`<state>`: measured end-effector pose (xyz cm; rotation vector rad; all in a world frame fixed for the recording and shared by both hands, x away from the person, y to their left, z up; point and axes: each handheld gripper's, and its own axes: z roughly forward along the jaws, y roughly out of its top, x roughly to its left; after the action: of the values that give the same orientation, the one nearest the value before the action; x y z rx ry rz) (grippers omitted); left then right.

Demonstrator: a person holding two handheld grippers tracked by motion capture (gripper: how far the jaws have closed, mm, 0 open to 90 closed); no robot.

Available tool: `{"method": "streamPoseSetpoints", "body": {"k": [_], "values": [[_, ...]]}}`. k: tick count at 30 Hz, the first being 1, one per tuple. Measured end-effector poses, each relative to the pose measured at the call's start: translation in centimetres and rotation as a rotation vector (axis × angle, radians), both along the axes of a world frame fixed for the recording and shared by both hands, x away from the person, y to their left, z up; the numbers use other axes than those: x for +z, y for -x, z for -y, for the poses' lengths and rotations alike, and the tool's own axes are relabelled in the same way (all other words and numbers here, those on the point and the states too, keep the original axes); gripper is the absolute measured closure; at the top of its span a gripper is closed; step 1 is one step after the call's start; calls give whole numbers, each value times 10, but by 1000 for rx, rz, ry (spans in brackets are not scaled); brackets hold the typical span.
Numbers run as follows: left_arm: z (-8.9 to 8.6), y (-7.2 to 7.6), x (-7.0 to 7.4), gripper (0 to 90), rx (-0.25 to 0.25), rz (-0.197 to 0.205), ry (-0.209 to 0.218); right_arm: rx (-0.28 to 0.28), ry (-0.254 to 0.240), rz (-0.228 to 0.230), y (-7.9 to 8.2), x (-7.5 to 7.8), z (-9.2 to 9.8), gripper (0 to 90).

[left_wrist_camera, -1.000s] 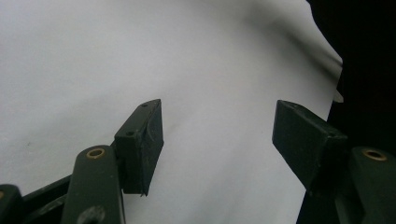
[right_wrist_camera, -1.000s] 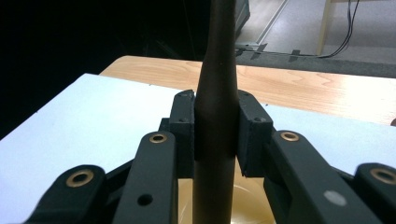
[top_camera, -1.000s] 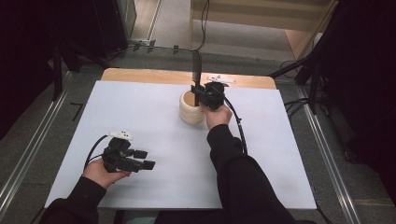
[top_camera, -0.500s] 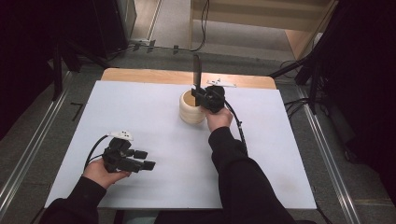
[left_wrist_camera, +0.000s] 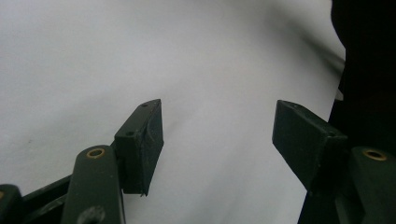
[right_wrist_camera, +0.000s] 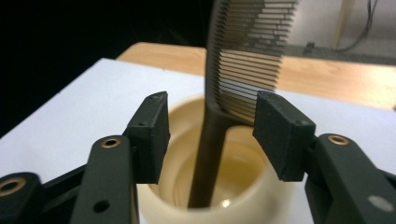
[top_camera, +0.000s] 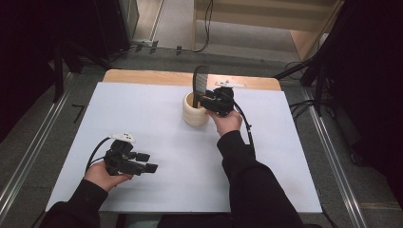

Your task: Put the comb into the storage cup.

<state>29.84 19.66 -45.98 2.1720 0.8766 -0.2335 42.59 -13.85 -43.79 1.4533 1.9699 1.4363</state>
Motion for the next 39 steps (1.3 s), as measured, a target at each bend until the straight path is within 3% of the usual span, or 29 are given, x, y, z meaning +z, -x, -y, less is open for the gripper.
{"method": "streamPoseSetpoints", "body": {"k": [5, 7, 16, 24, 30, 34, 37, 39], "values": [[-1, -2, -1, 344, 7, -5, 1, 49, -30, -50, 13, 3, 21, 367], [-3, -2, -1, 344, 16, -8, 4, 62, -5, -36, 19, 3, 28, 354], [-8, -5, -1, 344, 34, -11, 14, 102, 5, -50, 37, 3, 50, 335], [-9, -6, -1, 344, 36, -13, 13, 183, 10, -52, 59, -1, 68, 273], [-10, -7, -2, 344, 29, -8, 19, 199, 3, -63, 71, -5, 71, 264], [-12, -9, -2, 344, 36, -8, 17, 222, 28, -64, 81, -6, 69, 261], [-13, -10, -2, 344, 45, -14, 18, 250, 44, -60, 89, -8, 68, 261], [-15, -12, -3, 344, 55, -19, 17, 272, 29, -62, 94, -10, 68, 261]]}}
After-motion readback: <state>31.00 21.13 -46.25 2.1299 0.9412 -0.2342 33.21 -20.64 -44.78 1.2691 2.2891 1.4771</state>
